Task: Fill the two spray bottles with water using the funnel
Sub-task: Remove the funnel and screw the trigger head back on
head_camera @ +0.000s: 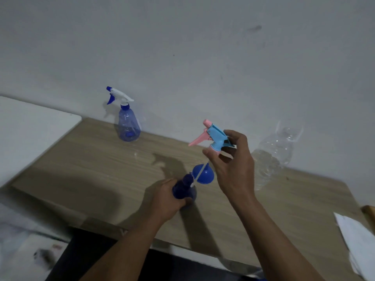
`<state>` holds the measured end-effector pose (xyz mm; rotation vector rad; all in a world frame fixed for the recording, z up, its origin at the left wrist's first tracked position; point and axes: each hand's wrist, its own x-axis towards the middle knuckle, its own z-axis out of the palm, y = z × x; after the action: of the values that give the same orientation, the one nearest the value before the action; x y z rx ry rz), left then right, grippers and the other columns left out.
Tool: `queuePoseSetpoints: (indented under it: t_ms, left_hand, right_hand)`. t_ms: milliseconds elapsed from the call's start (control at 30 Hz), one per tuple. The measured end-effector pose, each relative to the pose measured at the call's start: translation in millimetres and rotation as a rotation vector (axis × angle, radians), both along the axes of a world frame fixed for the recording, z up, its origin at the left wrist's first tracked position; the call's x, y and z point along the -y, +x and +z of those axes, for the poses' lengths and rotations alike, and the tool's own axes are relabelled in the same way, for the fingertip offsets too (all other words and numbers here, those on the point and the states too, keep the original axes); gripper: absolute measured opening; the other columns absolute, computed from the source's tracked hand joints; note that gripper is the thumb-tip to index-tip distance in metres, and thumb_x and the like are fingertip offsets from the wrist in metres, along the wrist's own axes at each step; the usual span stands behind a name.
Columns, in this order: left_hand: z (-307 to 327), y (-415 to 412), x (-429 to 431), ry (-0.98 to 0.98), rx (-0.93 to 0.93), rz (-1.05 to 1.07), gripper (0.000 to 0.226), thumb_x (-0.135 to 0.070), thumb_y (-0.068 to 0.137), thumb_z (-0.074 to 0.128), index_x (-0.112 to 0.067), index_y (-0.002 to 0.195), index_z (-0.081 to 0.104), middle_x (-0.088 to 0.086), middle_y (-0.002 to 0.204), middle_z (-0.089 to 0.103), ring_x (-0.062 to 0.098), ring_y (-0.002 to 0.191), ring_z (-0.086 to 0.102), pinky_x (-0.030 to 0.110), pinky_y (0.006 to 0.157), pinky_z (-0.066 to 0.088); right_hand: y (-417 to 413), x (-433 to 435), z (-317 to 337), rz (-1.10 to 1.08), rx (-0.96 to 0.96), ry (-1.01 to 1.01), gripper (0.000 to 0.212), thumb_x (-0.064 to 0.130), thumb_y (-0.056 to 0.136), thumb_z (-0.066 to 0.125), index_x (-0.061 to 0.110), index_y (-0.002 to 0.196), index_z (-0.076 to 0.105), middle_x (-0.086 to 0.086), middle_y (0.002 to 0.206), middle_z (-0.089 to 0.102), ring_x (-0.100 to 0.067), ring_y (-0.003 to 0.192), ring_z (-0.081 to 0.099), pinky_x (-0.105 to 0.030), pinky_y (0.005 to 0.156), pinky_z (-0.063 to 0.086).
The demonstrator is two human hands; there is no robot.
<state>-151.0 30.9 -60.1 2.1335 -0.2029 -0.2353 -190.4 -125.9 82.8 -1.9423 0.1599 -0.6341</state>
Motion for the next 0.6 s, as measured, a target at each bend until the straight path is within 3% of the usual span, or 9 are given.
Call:
queuePoseSetpoints:
  t_ms: [100,267,367,433,467,600]
  left_hand:
    - [-7,5,-1,-0.025,-0.028,0.009,0.057,-0.03,0.063,0.094,-0.022,0.114,0.068,-0.011,0.103,0.064,0.01,0.095,0.064,0.005,0.067,0.039]
    - [-13,6,1,-0.091,-0.065,0.028,0.066,-0.025,0.064,0.094,-0.023,0.123,0.066,-0.005,0.115,0.066,0.014,0.105,0.065,0.023,0.089,0.051]
    - [-13,5,-1,-0.07,-0.006,0.006,0.057,-0.027,0.064,0.093,-0.024,0.116,0.068,-0.009,0.107,0.067,0.01,0.099,0.063,0.013,0.078,0.045]
    - [-15,6,-1,-0.11,0.015,-0.002,0.051,-0.026,0.063,0.093,-0.022,0.109,0.071,-0.009,0.103,0.07,0.011,0.095,0.066,0.02,0.081,0.052]
    - [-18,6,-1,-0.135,0.008,-0.002,0.052,-0.026,0.062,0.093,-0.022,0.109,0.072,-0.007,0.104,0.072,0.012,0.095,0.067,0.028,0.086,0.055]
    - [-21,5,1,-0.215,-0.014,-0.001,0.07,-0.037,0.056,0.089,-0.029,0.122,0.068,-0.012,0.118,0.071,0.007,0.106,0.067,0.037,0.096,0.055]
  right_hand:
    - [11,-9,-4,-0.011,0.047,-0.059,0.054,0.022,0.084,0.081,0.036,0.123,0.046,0.014,0.119,0.057,-0.004,0.108,0.063,-0.021,0.084,0.057]
    - [20,-13,-23,0.0,0.032,-0.128,0.054,0.024,0.085,0.081,0.032,0.126,0.046,0.011,0.121,0.057,0.001,0.104,0.062,-0.015,0.083,0.054]
    - [20,-12,-47,0.058,-0.089,-0.178,0.054,0.021,0.084,0.081,0.035,0.121,0.045,0.011,0.116,0.059,0.001,0.1,0.062,-0.007,0.078,0.049]
    - [17,-11,-64,0.102,-0.186,-0.183,0.052,0.017,0.083,0.082,0.036,0.115,0.045,0.012,0.11,0.06,-0.005,0.099,0.064,-0.005,0.076,0.047]
    - [16,-10,-72,0.126,-0.224,-0.182,0.051,0.016,0.082,0.082,0.035,0.113,0.047,0.013,0.107,0.061,-0.007,0.098,0.064,-0.006,0.075,0.047]
    - [15,-6,-86,0.186,-0.27,-0.298,0.049,0.021,0.08,0.082,0.032,0.122,0.059,0.009,0.109,0.066,-0.006,0.094,0.064,-0.019,0.078,0.051]
